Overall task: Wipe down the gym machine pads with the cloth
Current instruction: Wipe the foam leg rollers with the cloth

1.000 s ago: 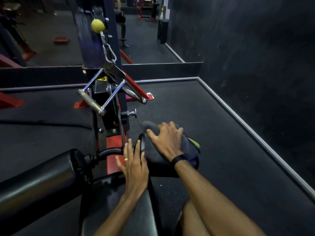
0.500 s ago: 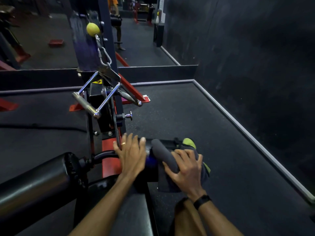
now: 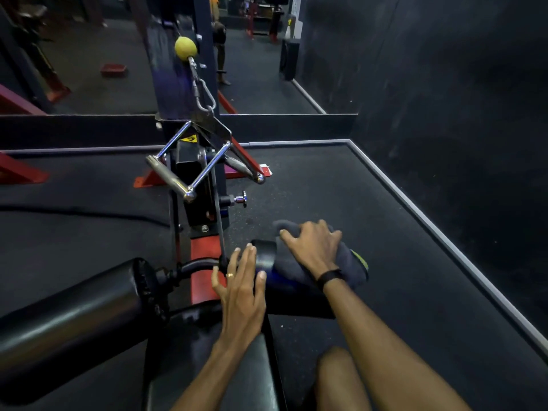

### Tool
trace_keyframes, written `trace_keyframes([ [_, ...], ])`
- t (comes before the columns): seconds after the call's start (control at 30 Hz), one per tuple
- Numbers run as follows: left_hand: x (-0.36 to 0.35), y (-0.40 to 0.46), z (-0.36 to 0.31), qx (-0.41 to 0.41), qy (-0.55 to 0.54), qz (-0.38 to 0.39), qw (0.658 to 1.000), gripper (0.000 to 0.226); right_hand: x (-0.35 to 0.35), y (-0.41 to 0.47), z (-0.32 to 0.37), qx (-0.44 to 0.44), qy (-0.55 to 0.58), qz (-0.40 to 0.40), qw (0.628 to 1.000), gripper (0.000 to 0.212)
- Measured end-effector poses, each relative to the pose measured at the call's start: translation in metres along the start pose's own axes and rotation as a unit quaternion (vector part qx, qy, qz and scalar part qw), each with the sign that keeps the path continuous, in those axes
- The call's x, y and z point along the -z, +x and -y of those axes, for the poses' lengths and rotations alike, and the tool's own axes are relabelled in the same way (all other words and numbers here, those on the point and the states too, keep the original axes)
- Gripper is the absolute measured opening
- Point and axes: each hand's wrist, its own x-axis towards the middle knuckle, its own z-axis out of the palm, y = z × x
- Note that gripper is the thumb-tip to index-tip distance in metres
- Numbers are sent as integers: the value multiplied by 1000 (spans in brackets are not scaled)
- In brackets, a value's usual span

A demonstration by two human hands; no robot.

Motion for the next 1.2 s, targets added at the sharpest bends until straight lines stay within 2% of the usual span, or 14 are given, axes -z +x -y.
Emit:
trace_keyframes([
  [0.1, 6, -18, 9, -35, -22, -40, 998, 61, -12, -22, 45, 81, 18, -60, 995, 51],
  [0.17, 11, -24, 18, -57, -16, -83, 995, 55, -16, -33, 52, 115, 56, -110, 986, 48],
  [0.23, 17, -18, 21, -71, -8, -127, 989, 42, -19, -42, 40, 147, 82, -151, 974, 42],
  [0.33, 21, 12, 4, -23, -27, -163, 986, 32, -25, -59, 2, 212, 82, -202, 953, 32],
  [0.43, 11, 45, -15, 39, 3, -100, 994, 35, -28, -76, -47, 213, 75, -239, 944, 28],
  [0.53, -14, 59, -19, 66, 114, 13, 991, 57, -26, -84, -90, 169, 70, -260, 948, 28],
  [0.6, -23, 57, -17, 78, 141, 39, 986, 64, -22, -80, -103, 108, 74, -247, 960, 29],
  [0.67, -25, 50, -15, 65, 130, 18, 989, 62, -15, -65, -105, 29, 72, -200, 977, 36],
  [0.77, -17, 41, -12, 28, 104, -6, 994, 55, -3, -32, -98, -79, 68, -79, 991, 50],
  [0.87, -10, 28, -11, 12, 75, -6, 997, 52, 6, 5, -83, -136, 110, 22, 984, 46],
  [0.97, -6, 11, -7, -20, 19, -31, 999, 51, 3, 20, -54, -93, 48, 40, 994, 45],
  [1.1, -4, -4, 0, -78, -21, -81, 993, 51, 0, 9, 5, -8, 34, -16, 999, 55],
  [1.2, -1, -22, 9, -71, -51, -114, 990, 55, -6, -19, 46, 71, 44, -97, 992, 48],
])
